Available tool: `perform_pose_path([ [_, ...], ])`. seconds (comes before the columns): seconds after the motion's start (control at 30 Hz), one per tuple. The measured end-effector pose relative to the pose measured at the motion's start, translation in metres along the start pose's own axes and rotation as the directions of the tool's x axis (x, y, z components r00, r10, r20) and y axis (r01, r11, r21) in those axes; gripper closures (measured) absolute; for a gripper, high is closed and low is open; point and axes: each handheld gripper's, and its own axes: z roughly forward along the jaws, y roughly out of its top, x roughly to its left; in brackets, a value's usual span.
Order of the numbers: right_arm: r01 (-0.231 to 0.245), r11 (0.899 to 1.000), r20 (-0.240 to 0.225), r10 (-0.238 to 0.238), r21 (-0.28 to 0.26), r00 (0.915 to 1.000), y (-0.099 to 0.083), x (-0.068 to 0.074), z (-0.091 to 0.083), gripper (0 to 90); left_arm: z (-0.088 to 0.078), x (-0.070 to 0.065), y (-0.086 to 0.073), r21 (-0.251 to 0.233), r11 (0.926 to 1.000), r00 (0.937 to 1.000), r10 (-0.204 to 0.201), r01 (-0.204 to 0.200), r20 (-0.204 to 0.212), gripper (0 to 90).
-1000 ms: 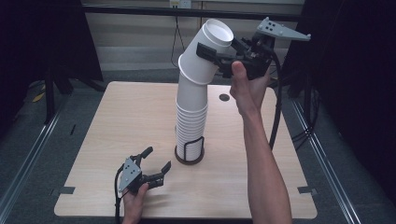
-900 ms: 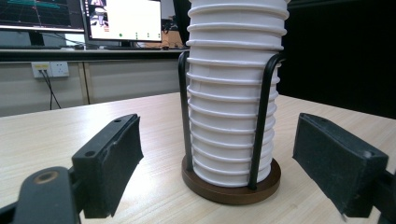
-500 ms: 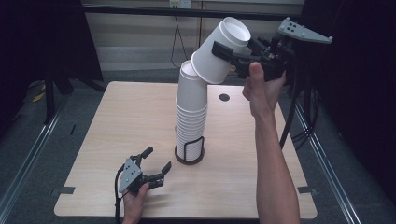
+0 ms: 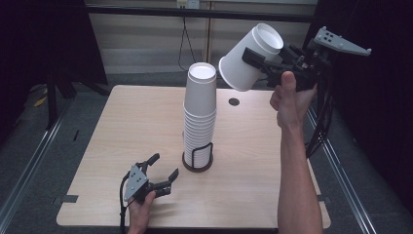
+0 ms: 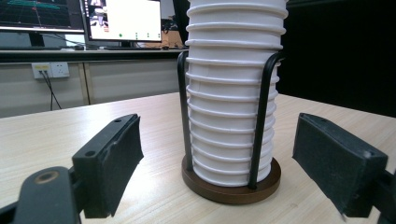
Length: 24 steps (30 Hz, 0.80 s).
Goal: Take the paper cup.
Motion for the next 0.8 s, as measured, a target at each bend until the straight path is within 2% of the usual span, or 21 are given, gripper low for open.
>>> perform_pose_path([
  [0.2, -0.003, 1.0, 0.022, 0.003, 0.014, 0.9998, -0.008, -0.004, -0.013, 22.8, 0.0, -0.001, 0.0, -0.002, 1.0, 1.0, -0.001, 0.001, 0.002, 15.2],
  [0.3, -0.003, 1.0, 0.03, 0.002, 0.017, 0.9995, -0.014, -0.006, -0.019, 22.8, 0.0, -0.001, 0.0, 0.003, 0.9999, 0.9998, -0.013, 0.013, -0.018, 15.1],
  [0.33, -0.012, 1.0, 0.029, 0.011, 0.014, 0.9995, -0.018, -0.006, -0.023, 22.8, 0.0, 0.0, 0.0, -0.001, 0.9999, 0.9999, 0.013, -0.013, 0.009, 15.1],
  [0.4, -0.011, 1.0, 0.03, 0.01, 0.02, 0.9995, -0.021, -0.007, -0.025, 22.8, 0.0, 0.0, 0.0, 0.001, 0.9999, 0.9998, 0.017, -0.017, 0.005, 15.3],
  [0.43, -0.009, 1.0, 0.032, 0.008, 0.03, 0.9995, -0.028, -0.006, -0.027, 22.8, 0.001, 0.0, 0.0, 0.002, 1.0, 1.0, 0.007, -0.007, 0.006, 15.4],
  [0.5, -0.023, 0.999, 0.031, 0.021, 0.038, 0.9993, -0.037, -0.008, -0.03, 22.8, 0.001, 0.0, 0.001, 0.021, 0.9997, 0.9999, 0.012, -0.012, 0.003, 15.4],
  [0.6, -0.027, 0.997, 0.036, 0.025, 0.066, 0.999, -0.05, -0.008, -0.033, 22.8, 0.006, -0.004, 0.004, 0.081, 0.9955, 0.998, 0.045, -0.049, 0.044, 15.6],
  [0.63, -0.027, 0.997, 0.036, 0.025, 0.066, 0.999, -0.05, -0.008, -0.033, 22.8, 0.006, -0.004, 0.004, 0.081, 0.9955, 0.998, 0.045, -0.049, 0.044, 15.6],
  [0.67, -0.031, 0.996, 0.038, 0.028, 0.082, 0.9989, -0.058, -0.008, -0.035, 22.8, 0.007, -0.005, 0.004, 0.089, 0.9955, 0.9983, 0.028, -0.032, 0.051, 15.6],
  [0.7, -0.027, 0.996, 0.04, 0.023, 0.085, 0.9989, -0.062, -0.007, -0.036, 22.8, 0.007, -0.004, 0.005, 0.088, 0.9953, 0.9976, 0.036, -0.041, 0.059, 15.6],
  [0.73, -0.031, 0.996, 0.035, 0.028, 0.086, 0.999, -0.065, -0.007, -0.036, 22.8, 0.007, -0.005, 0.006, 0.111, 0.9935, 0.9978, 0.02, -0.027, 0.064, 15.6],
  [0.77, -0.031, 0.996, 0.035, 0.028, 0.086, 0.999, -0.065, -0.007, -0.036, 22.8, 0.007, -0.005, 0.006, 0.111, 0.9935, 0.9978, 0.02, -0.027, 0.064, 15.7],
  [0.8, -0.036, 0.995, 0.034, 0.033, 0.09, 0.9989, -0.069, -0.007, -0.037, 22.8, 0.008, -0.003, 0.007, 0.129, 0.99, 0.9968, 0.05, -0.058, 0.062, 15.7],
])
